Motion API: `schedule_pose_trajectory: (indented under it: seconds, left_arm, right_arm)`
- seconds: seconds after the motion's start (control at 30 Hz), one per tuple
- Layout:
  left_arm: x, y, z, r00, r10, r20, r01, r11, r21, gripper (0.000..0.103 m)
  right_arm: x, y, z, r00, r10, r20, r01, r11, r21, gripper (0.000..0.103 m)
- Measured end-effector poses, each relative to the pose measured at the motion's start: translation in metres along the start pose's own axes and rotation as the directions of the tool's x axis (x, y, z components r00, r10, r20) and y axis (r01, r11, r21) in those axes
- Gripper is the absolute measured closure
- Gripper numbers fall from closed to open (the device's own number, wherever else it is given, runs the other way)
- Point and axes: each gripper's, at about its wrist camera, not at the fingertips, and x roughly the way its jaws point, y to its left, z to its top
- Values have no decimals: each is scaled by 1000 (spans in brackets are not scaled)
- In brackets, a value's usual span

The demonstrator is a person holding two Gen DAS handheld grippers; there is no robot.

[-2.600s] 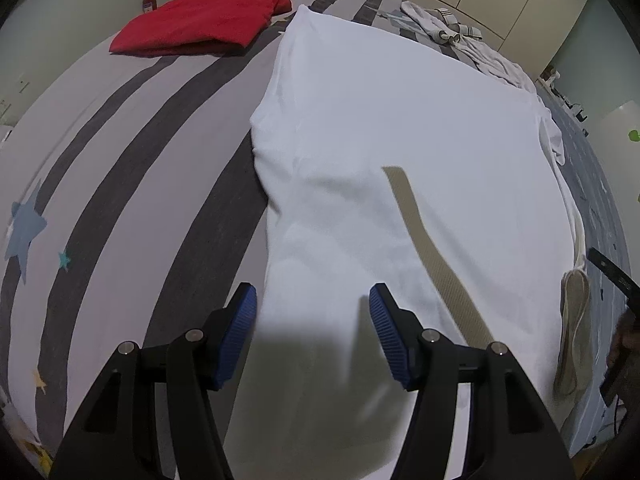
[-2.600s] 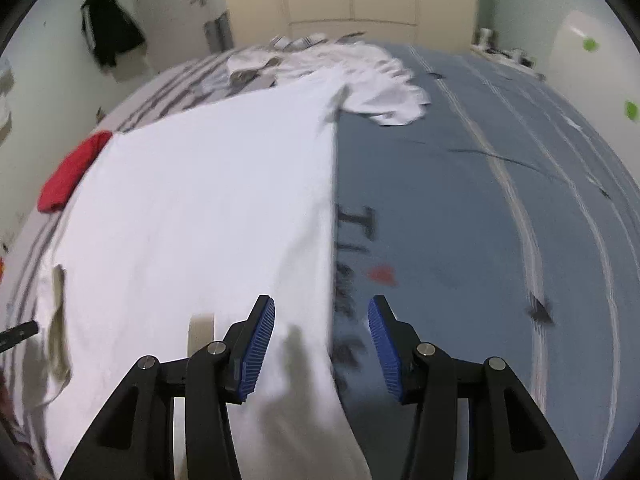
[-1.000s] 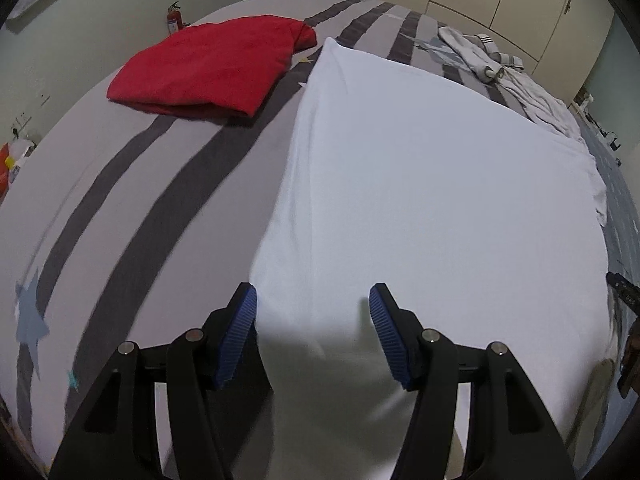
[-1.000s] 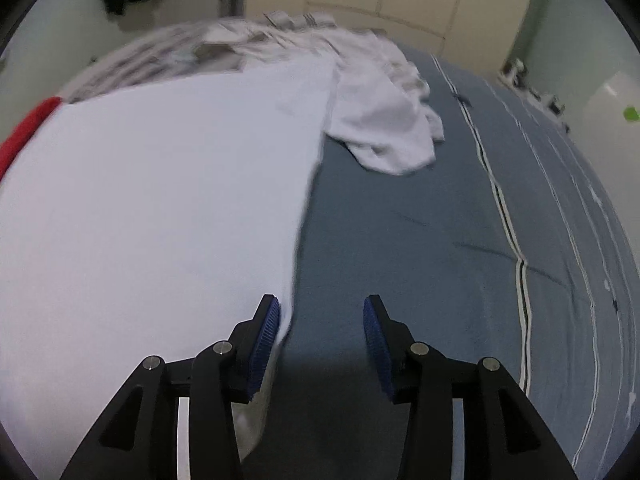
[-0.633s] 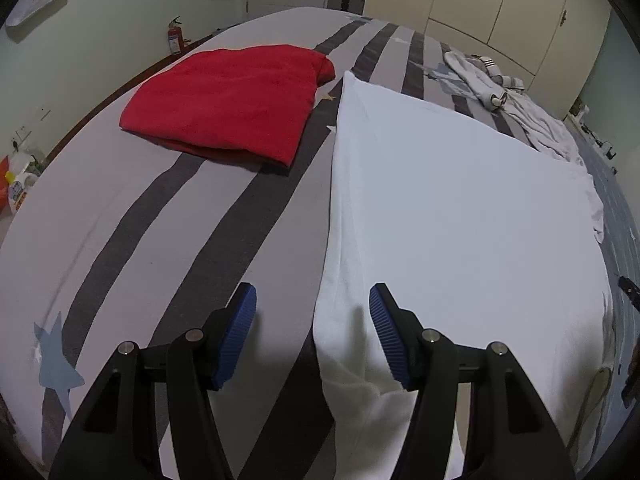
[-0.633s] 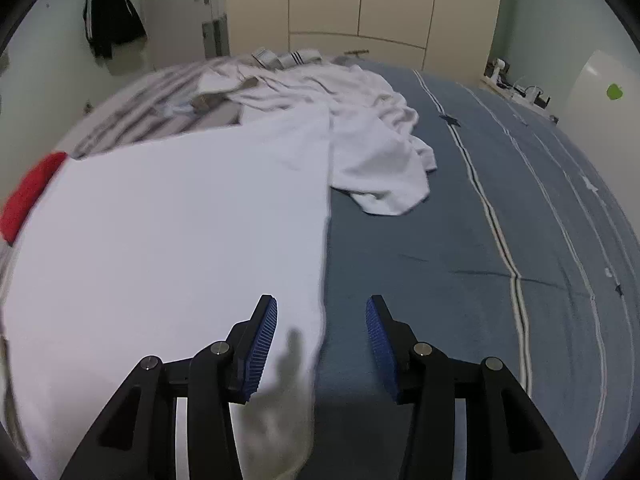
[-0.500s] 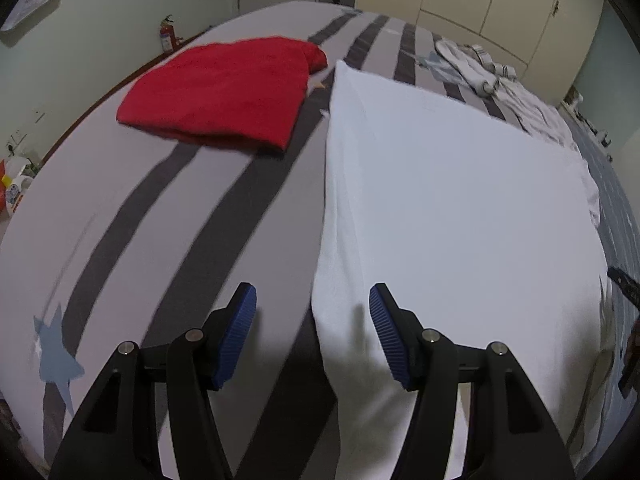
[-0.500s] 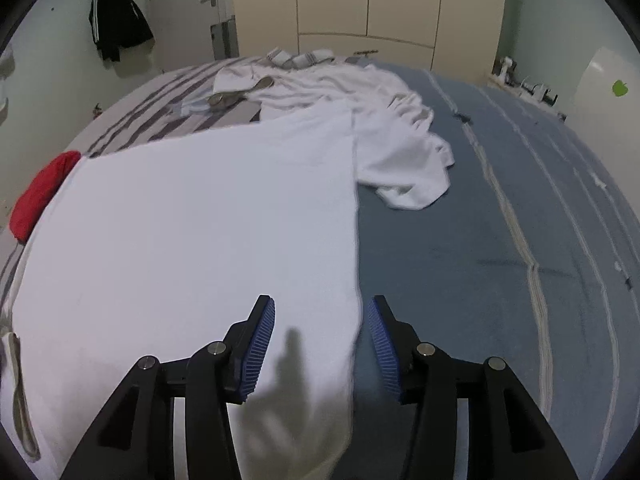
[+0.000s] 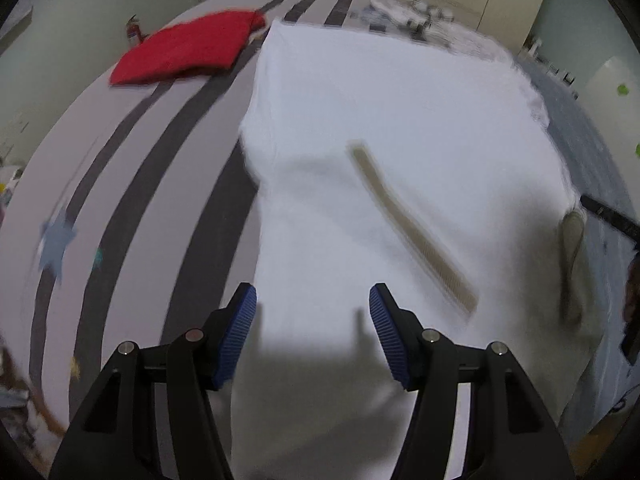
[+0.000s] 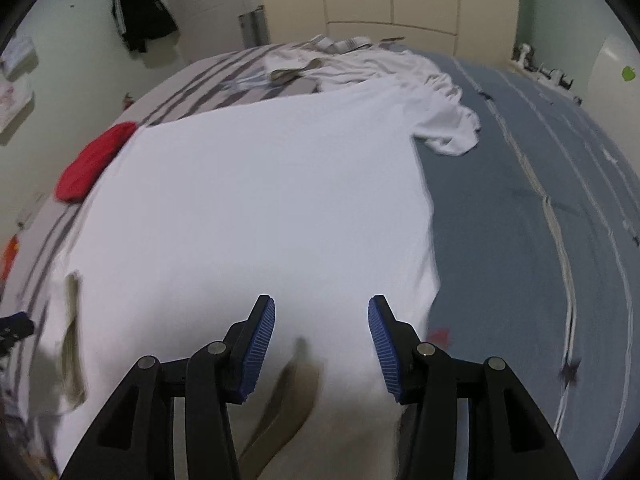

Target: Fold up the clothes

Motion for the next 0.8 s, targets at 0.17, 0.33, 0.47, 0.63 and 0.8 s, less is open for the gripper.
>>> schedule_pose_trajectory:
  seconds: [0.17, 0.33, 0.47, 0.63, 0.8]
  left_arm:
    - [-11, 3, -54, 998, 34, -52, -34, 999, 4, 47]
    - [-14, 10, -85, 988, 140, -65, -135, 988, 70, 47]
    - [-6, 26, -90, 984, 162, -68, -160, 987, 35, 47]
    - [-4, 47, -92, 987, 153, -50, -155, 987, -38, 48]
    - [-6, 56, -96, 987, 153, -42, -155, 986, -54, 63]
  right_arm:
    - [-24, 23, -33, 999, 36, -14, -36, 999, -17, 58]
    - [-44, 33, -61, 999, 34, -22, -35, 999, -24, 58]
    - [-56, 15, -74, 999, -14, -36, 14, 1000, -10, 58]
    - [-70, -10, -91, 996, -68, -53, 67, 998, -11, 58]
    - [-77, -25, -111, 993, -86, -85, 84, 996, -17, 58]
